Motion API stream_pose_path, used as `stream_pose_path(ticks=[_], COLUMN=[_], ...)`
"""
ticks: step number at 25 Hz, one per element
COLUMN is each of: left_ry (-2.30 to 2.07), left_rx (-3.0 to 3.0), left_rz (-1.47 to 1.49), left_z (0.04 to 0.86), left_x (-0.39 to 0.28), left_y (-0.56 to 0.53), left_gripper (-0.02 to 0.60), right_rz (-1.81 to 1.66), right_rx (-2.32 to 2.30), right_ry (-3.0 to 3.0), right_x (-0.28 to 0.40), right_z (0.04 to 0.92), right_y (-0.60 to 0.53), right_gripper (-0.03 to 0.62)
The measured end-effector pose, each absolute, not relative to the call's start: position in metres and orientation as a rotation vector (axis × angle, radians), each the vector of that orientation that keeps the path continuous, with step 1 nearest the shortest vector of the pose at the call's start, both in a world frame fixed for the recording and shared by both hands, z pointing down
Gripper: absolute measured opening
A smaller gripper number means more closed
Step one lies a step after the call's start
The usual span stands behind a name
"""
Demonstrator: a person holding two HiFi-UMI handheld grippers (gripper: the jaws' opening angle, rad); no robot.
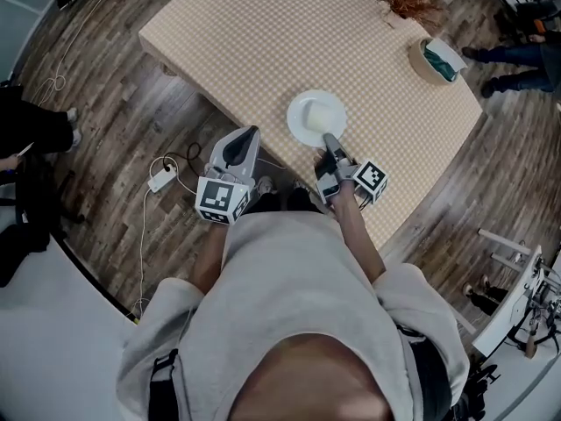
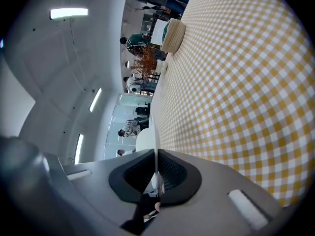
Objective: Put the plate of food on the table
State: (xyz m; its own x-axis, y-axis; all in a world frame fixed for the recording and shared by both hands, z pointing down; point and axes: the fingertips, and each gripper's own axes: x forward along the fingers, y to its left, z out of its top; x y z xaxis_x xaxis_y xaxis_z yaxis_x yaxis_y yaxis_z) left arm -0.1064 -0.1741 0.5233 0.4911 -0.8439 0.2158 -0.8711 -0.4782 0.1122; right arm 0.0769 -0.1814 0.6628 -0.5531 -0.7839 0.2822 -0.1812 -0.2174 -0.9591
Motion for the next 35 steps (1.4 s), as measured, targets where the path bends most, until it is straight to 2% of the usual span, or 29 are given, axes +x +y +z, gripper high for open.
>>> stream_pose_path(ticks=[25,35], left_ry=[-1.461,-1.491], left_rx=[2.41,2.364], left_rz=[0.302,0.316], left_z=[0.581,0.591], left_x=[-0.101,-0.106], left_y=[-0.175,-0.174], left_gripper=[0.008,0.008], right_rz=[-1.959,-1.949], right_rx=[-1.163,-1.114], right_ry=[1.586,1.581], right_x=[0.086,0.086], right_z=[0.728,0.74], right_y=[-0.17,-0.198], right_gripper=[0.015,0.015])
